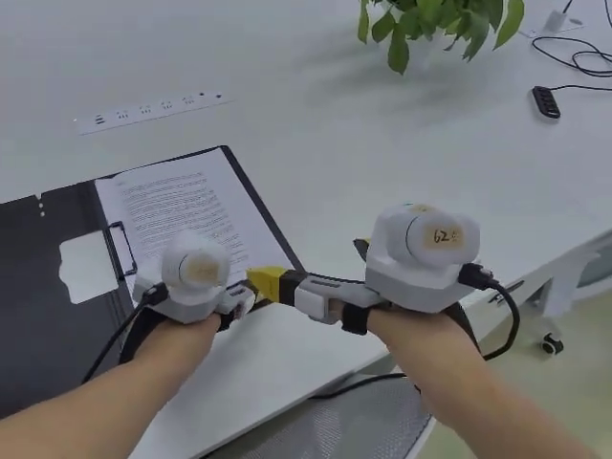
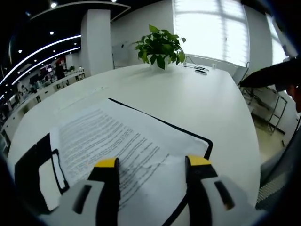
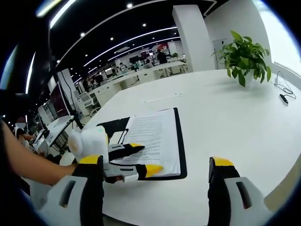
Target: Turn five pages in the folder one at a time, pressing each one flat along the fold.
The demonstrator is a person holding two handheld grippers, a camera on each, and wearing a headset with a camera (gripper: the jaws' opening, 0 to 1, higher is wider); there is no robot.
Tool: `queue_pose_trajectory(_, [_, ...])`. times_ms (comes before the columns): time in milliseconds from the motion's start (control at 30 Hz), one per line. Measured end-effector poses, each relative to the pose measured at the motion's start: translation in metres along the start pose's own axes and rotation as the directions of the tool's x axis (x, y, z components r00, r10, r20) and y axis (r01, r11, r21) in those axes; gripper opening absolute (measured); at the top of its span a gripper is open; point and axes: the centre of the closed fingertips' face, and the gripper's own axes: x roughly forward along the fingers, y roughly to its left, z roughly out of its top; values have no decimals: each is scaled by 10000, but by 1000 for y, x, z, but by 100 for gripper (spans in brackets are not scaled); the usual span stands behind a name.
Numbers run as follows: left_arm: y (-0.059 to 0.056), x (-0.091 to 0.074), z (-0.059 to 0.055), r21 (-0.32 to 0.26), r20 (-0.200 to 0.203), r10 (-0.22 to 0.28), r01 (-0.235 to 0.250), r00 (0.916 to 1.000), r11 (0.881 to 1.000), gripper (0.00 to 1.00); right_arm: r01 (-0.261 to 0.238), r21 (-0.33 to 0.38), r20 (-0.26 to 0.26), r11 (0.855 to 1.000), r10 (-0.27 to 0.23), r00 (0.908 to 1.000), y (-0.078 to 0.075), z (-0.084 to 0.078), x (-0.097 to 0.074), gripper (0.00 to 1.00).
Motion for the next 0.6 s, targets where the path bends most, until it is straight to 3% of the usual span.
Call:
queue_pose_trajectory(233, [8, -1, -1, -211, 417, 76, -67, 9991, 9998, 46, -30, 35, -133, 10000, 30, 9999, 1, -2, 6, 92])
queue_pose_trajectory(500, [10, -2, -2, -196, 587, 32, -21, 9983, 9998, 35, -123, 111, -181, 9999, 125, 9998, 6, 0, 16, 91])
queue_pose_trajectory(600, [11, -2, -1, -133, 543, 34, -27, 9985, 9999, 27, -155, 108, -265, 9998, 158, 9995, 8, -3, 21, 90])
